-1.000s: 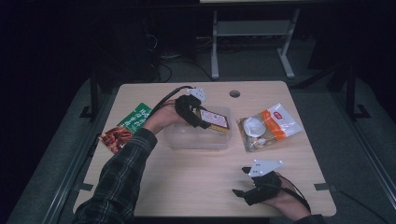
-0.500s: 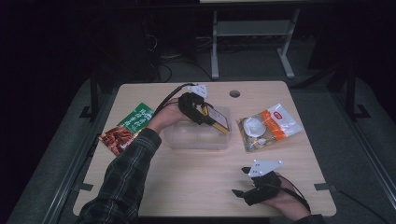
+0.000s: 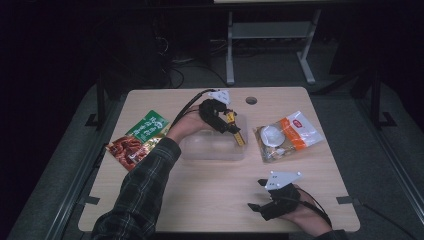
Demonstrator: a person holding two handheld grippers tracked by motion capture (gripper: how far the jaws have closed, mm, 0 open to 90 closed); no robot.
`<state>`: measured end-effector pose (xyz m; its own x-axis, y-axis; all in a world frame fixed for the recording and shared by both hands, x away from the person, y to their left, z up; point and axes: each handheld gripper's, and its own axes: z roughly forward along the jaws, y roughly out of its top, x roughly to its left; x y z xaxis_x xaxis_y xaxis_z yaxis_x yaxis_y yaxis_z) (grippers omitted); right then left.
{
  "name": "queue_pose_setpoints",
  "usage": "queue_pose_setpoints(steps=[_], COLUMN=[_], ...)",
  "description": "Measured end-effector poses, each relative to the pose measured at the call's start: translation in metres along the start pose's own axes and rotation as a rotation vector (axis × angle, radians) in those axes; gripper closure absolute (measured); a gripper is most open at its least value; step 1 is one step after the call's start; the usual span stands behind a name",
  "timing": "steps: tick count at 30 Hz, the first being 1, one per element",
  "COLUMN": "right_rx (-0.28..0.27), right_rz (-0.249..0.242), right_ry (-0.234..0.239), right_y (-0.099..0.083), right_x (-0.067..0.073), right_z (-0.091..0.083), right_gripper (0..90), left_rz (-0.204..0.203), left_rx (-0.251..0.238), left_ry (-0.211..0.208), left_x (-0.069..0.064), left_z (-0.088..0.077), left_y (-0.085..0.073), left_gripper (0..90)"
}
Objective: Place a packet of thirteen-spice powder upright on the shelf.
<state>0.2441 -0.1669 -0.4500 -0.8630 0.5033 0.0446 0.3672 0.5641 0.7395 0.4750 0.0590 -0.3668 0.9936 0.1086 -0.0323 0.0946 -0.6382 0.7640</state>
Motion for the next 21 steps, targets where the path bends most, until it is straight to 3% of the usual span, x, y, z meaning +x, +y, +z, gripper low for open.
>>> queue_pose_setpoints(steps=[21], right_rx=[0.001], right_rz=[-0.002], right_ry=[0.003], right_y=[0.000], right_x=[0.000], right_z=[0.001], right_gripper=[16.4], left_rz=[-0.023], left_rx=[0.027], left_ry=[-0.033], left_x=[-0.002], left_z=[0.032], left_y=[-0.001], left_gripper=[30.3])
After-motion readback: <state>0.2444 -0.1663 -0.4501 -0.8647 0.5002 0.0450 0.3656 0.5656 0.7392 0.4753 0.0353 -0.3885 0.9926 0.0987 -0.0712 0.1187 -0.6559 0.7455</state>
